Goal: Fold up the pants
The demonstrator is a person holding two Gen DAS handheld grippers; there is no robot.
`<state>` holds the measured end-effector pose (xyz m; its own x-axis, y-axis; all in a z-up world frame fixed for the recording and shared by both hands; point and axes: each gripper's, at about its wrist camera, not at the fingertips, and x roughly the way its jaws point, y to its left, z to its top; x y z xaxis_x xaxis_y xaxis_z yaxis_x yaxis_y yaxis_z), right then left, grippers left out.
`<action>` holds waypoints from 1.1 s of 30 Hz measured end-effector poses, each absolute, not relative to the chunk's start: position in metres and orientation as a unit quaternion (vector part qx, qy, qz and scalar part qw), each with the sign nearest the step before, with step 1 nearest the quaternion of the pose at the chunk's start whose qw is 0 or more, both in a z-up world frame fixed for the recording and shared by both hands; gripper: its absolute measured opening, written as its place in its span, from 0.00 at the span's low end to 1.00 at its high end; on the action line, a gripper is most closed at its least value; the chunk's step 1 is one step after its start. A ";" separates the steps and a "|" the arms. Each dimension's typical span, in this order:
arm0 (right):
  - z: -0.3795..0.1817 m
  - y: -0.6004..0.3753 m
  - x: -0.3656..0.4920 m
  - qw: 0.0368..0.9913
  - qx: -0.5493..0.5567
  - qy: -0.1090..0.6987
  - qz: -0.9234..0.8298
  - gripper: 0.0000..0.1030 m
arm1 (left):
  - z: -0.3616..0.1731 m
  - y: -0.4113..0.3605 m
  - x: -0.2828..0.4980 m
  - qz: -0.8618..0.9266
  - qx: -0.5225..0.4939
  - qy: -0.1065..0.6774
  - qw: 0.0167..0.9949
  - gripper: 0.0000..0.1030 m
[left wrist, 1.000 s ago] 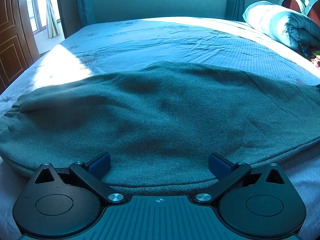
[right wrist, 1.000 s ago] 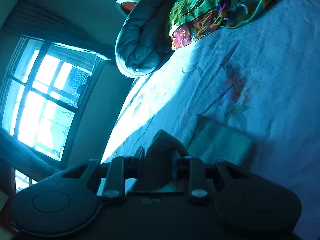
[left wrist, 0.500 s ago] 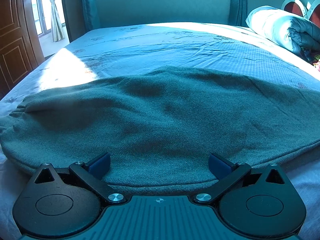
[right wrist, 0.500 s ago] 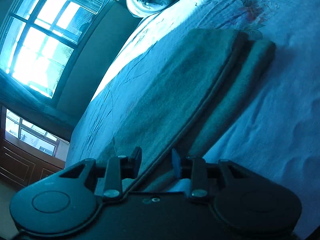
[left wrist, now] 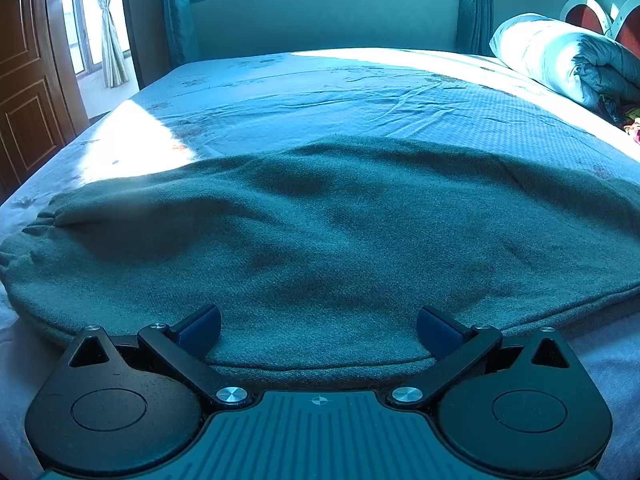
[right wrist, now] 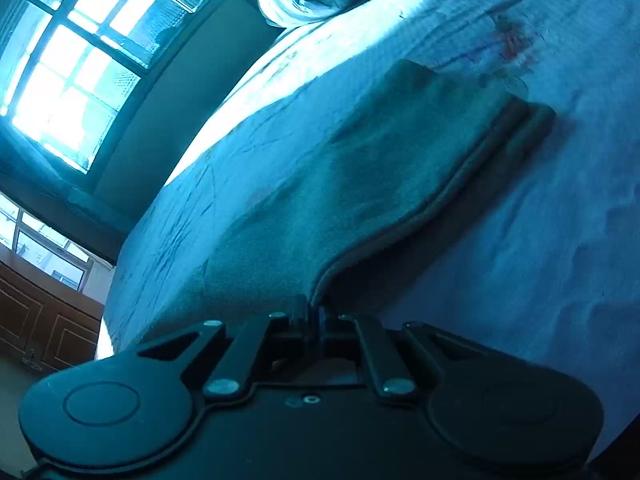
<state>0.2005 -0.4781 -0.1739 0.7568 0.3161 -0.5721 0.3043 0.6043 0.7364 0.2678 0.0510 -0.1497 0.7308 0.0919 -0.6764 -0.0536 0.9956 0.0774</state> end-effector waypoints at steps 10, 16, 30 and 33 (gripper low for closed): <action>-0.155 -0.496 0.171 0.832 0.469 0.296 0.002 0.15 | -0.143 0.054 0.258 0.041 0.032 0.355 0.933 1.00; -0.162 -0.411 0.200 0.811 0.452 0.356 0.107 0.15 | -0.136 0.057 0.253 0.054 0.025 0.355 0.933 1.00; -0.172 -0.344 0.230 0.769 0.463 0.411 0.161 0.24 | -0.135 0.095 0.229 0.081 -0.001 0.354 0.932 1.00; -0.161 -0.336 0.227 0.792 0.430 0.403 0.162 0.00 | -0.135 0.091 0.231 0.076 -0.004 0.353 0.933 1.00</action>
